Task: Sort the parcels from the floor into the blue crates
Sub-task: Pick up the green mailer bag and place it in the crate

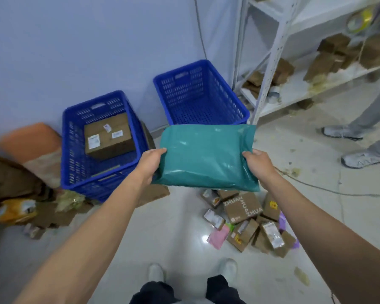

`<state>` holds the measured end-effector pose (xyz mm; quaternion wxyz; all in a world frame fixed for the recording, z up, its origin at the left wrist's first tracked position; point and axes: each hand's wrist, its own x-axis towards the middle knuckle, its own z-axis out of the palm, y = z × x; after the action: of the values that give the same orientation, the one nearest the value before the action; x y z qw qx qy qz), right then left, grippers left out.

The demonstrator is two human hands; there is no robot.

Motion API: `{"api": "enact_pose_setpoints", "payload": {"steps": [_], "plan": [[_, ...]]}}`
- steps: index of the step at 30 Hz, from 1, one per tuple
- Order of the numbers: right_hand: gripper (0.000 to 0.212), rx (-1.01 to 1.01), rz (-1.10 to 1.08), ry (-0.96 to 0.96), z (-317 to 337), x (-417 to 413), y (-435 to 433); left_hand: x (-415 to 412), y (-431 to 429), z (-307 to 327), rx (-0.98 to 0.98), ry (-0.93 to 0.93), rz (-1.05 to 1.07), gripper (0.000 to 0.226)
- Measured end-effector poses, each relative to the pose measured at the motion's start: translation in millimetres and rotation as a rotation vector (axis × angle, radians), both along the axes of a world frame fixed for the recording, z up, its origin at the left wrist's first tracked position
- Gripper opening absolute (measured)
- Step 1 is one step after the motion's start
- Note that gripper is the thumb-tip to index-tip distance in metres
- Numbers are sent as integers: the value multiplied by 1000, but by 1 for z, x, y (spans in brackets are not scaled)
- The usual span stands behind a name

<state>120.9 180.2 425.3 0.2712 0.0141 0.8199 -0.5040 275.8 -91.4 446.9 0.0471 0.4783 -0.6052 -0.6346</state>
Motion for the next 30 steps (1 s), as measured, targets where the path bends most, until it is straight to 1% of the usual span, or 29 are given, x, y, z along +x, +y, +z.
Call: {"api": "enact_pose_setpoints", "payload": {"steps": [3,8,11,16,18,20,24,26,30], "plan": [[20,-34,75,36,14,10,-57,36,-35,20,-28,19,78,20],[26,-41,161,124,39,45,-151,101,-101,41,-112,60,108,29],[26,-57,207,170,51,73,-207,138,-148,47,-134,102,143,26],[20,-37,297,184,68,116,-296,185,-233,49,-152,166,239,19],[19,-40,302,205,71,128,-328,196,-268,50,-163,176,251,19],[18,-39,318,227,73,141,-357,206,-300,51,-167,182,265,25],[19,11,367,278,68,158,-401,216,-344,46,-163,154,316,29],[19,26,366,292,64,154,-423,213,-361,40,-174,132,344,27],[20,35,391,258,51,132,-470,196,-393,22,-185,72,391,22]]}}
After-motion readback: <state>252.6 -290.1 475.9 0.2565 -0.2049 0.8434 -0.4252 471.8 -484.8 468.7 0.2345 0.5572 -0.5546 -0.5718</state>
